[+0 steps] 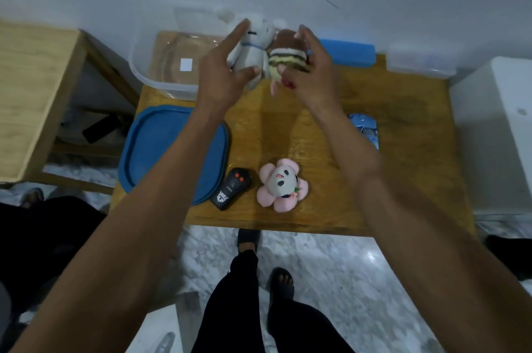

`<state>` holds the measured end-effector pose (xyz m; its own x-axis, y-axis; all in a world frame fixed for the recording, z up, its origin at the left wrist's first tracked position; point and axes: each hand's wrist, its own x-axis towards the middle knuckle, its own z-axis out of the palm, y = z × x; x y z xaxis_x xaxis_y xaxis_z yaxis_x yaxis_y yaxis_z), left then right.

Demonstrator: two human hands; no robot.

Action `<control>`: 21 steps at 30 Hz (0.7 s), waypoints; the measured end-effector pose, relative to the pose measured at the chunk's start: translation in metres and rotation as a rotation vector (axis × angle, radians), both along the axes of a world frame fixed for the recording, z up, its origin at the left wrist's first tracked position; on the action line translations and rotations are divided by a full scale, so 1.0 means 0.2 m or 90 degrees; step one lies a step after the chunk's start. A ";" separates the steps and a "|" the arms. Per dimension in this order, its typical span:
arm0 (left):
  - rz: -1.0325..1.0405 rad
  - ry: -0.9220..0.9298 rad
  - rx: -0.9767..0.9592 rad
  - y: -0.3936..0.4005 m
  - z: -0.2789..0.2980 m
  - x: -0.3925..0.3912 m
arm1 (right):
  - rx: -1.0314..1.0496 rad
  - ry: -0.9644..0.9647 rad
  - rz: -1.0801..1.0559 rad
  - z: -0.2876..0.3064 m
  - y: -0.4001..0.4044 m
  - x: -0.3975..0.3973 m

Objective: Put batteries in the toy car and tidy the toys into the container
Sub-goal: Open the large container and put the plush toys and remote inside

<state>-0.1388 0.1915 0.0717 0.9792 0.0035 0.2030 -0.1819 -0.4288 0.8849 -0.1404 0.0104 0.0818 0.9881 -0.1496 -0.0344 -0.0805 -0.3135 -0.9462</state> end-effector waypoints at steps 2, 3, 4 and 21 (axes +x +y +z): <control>0.017 -0.025 0.026 0.11 0.07 0.07 | -0.009 -0.027 0.020 0.06 0.10 0.10; 0.029 -0.025 0.038 0.17 0.09 0.11 | -0.010 -0.037 0.031 0.08 0.15 0.14; 0.044 -0.021 0.045 0.24 0.10 0.14 | -0.011 -0.042 0.040 0.10 0.21 0.18; 0.116 0.287 0.137 0.81 -0.38 0.65 | -0.181 0.172 0.063 -0.38 0.97 0.72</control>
<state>-0.0097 0.3536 -0.0053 0.9567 0.1866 -0.2234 0.2910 -0.5983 0.7466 0.0040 0.2047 0.0051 0.9594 -0.0957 -0.2654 -0.2706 -0.5785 -0.7695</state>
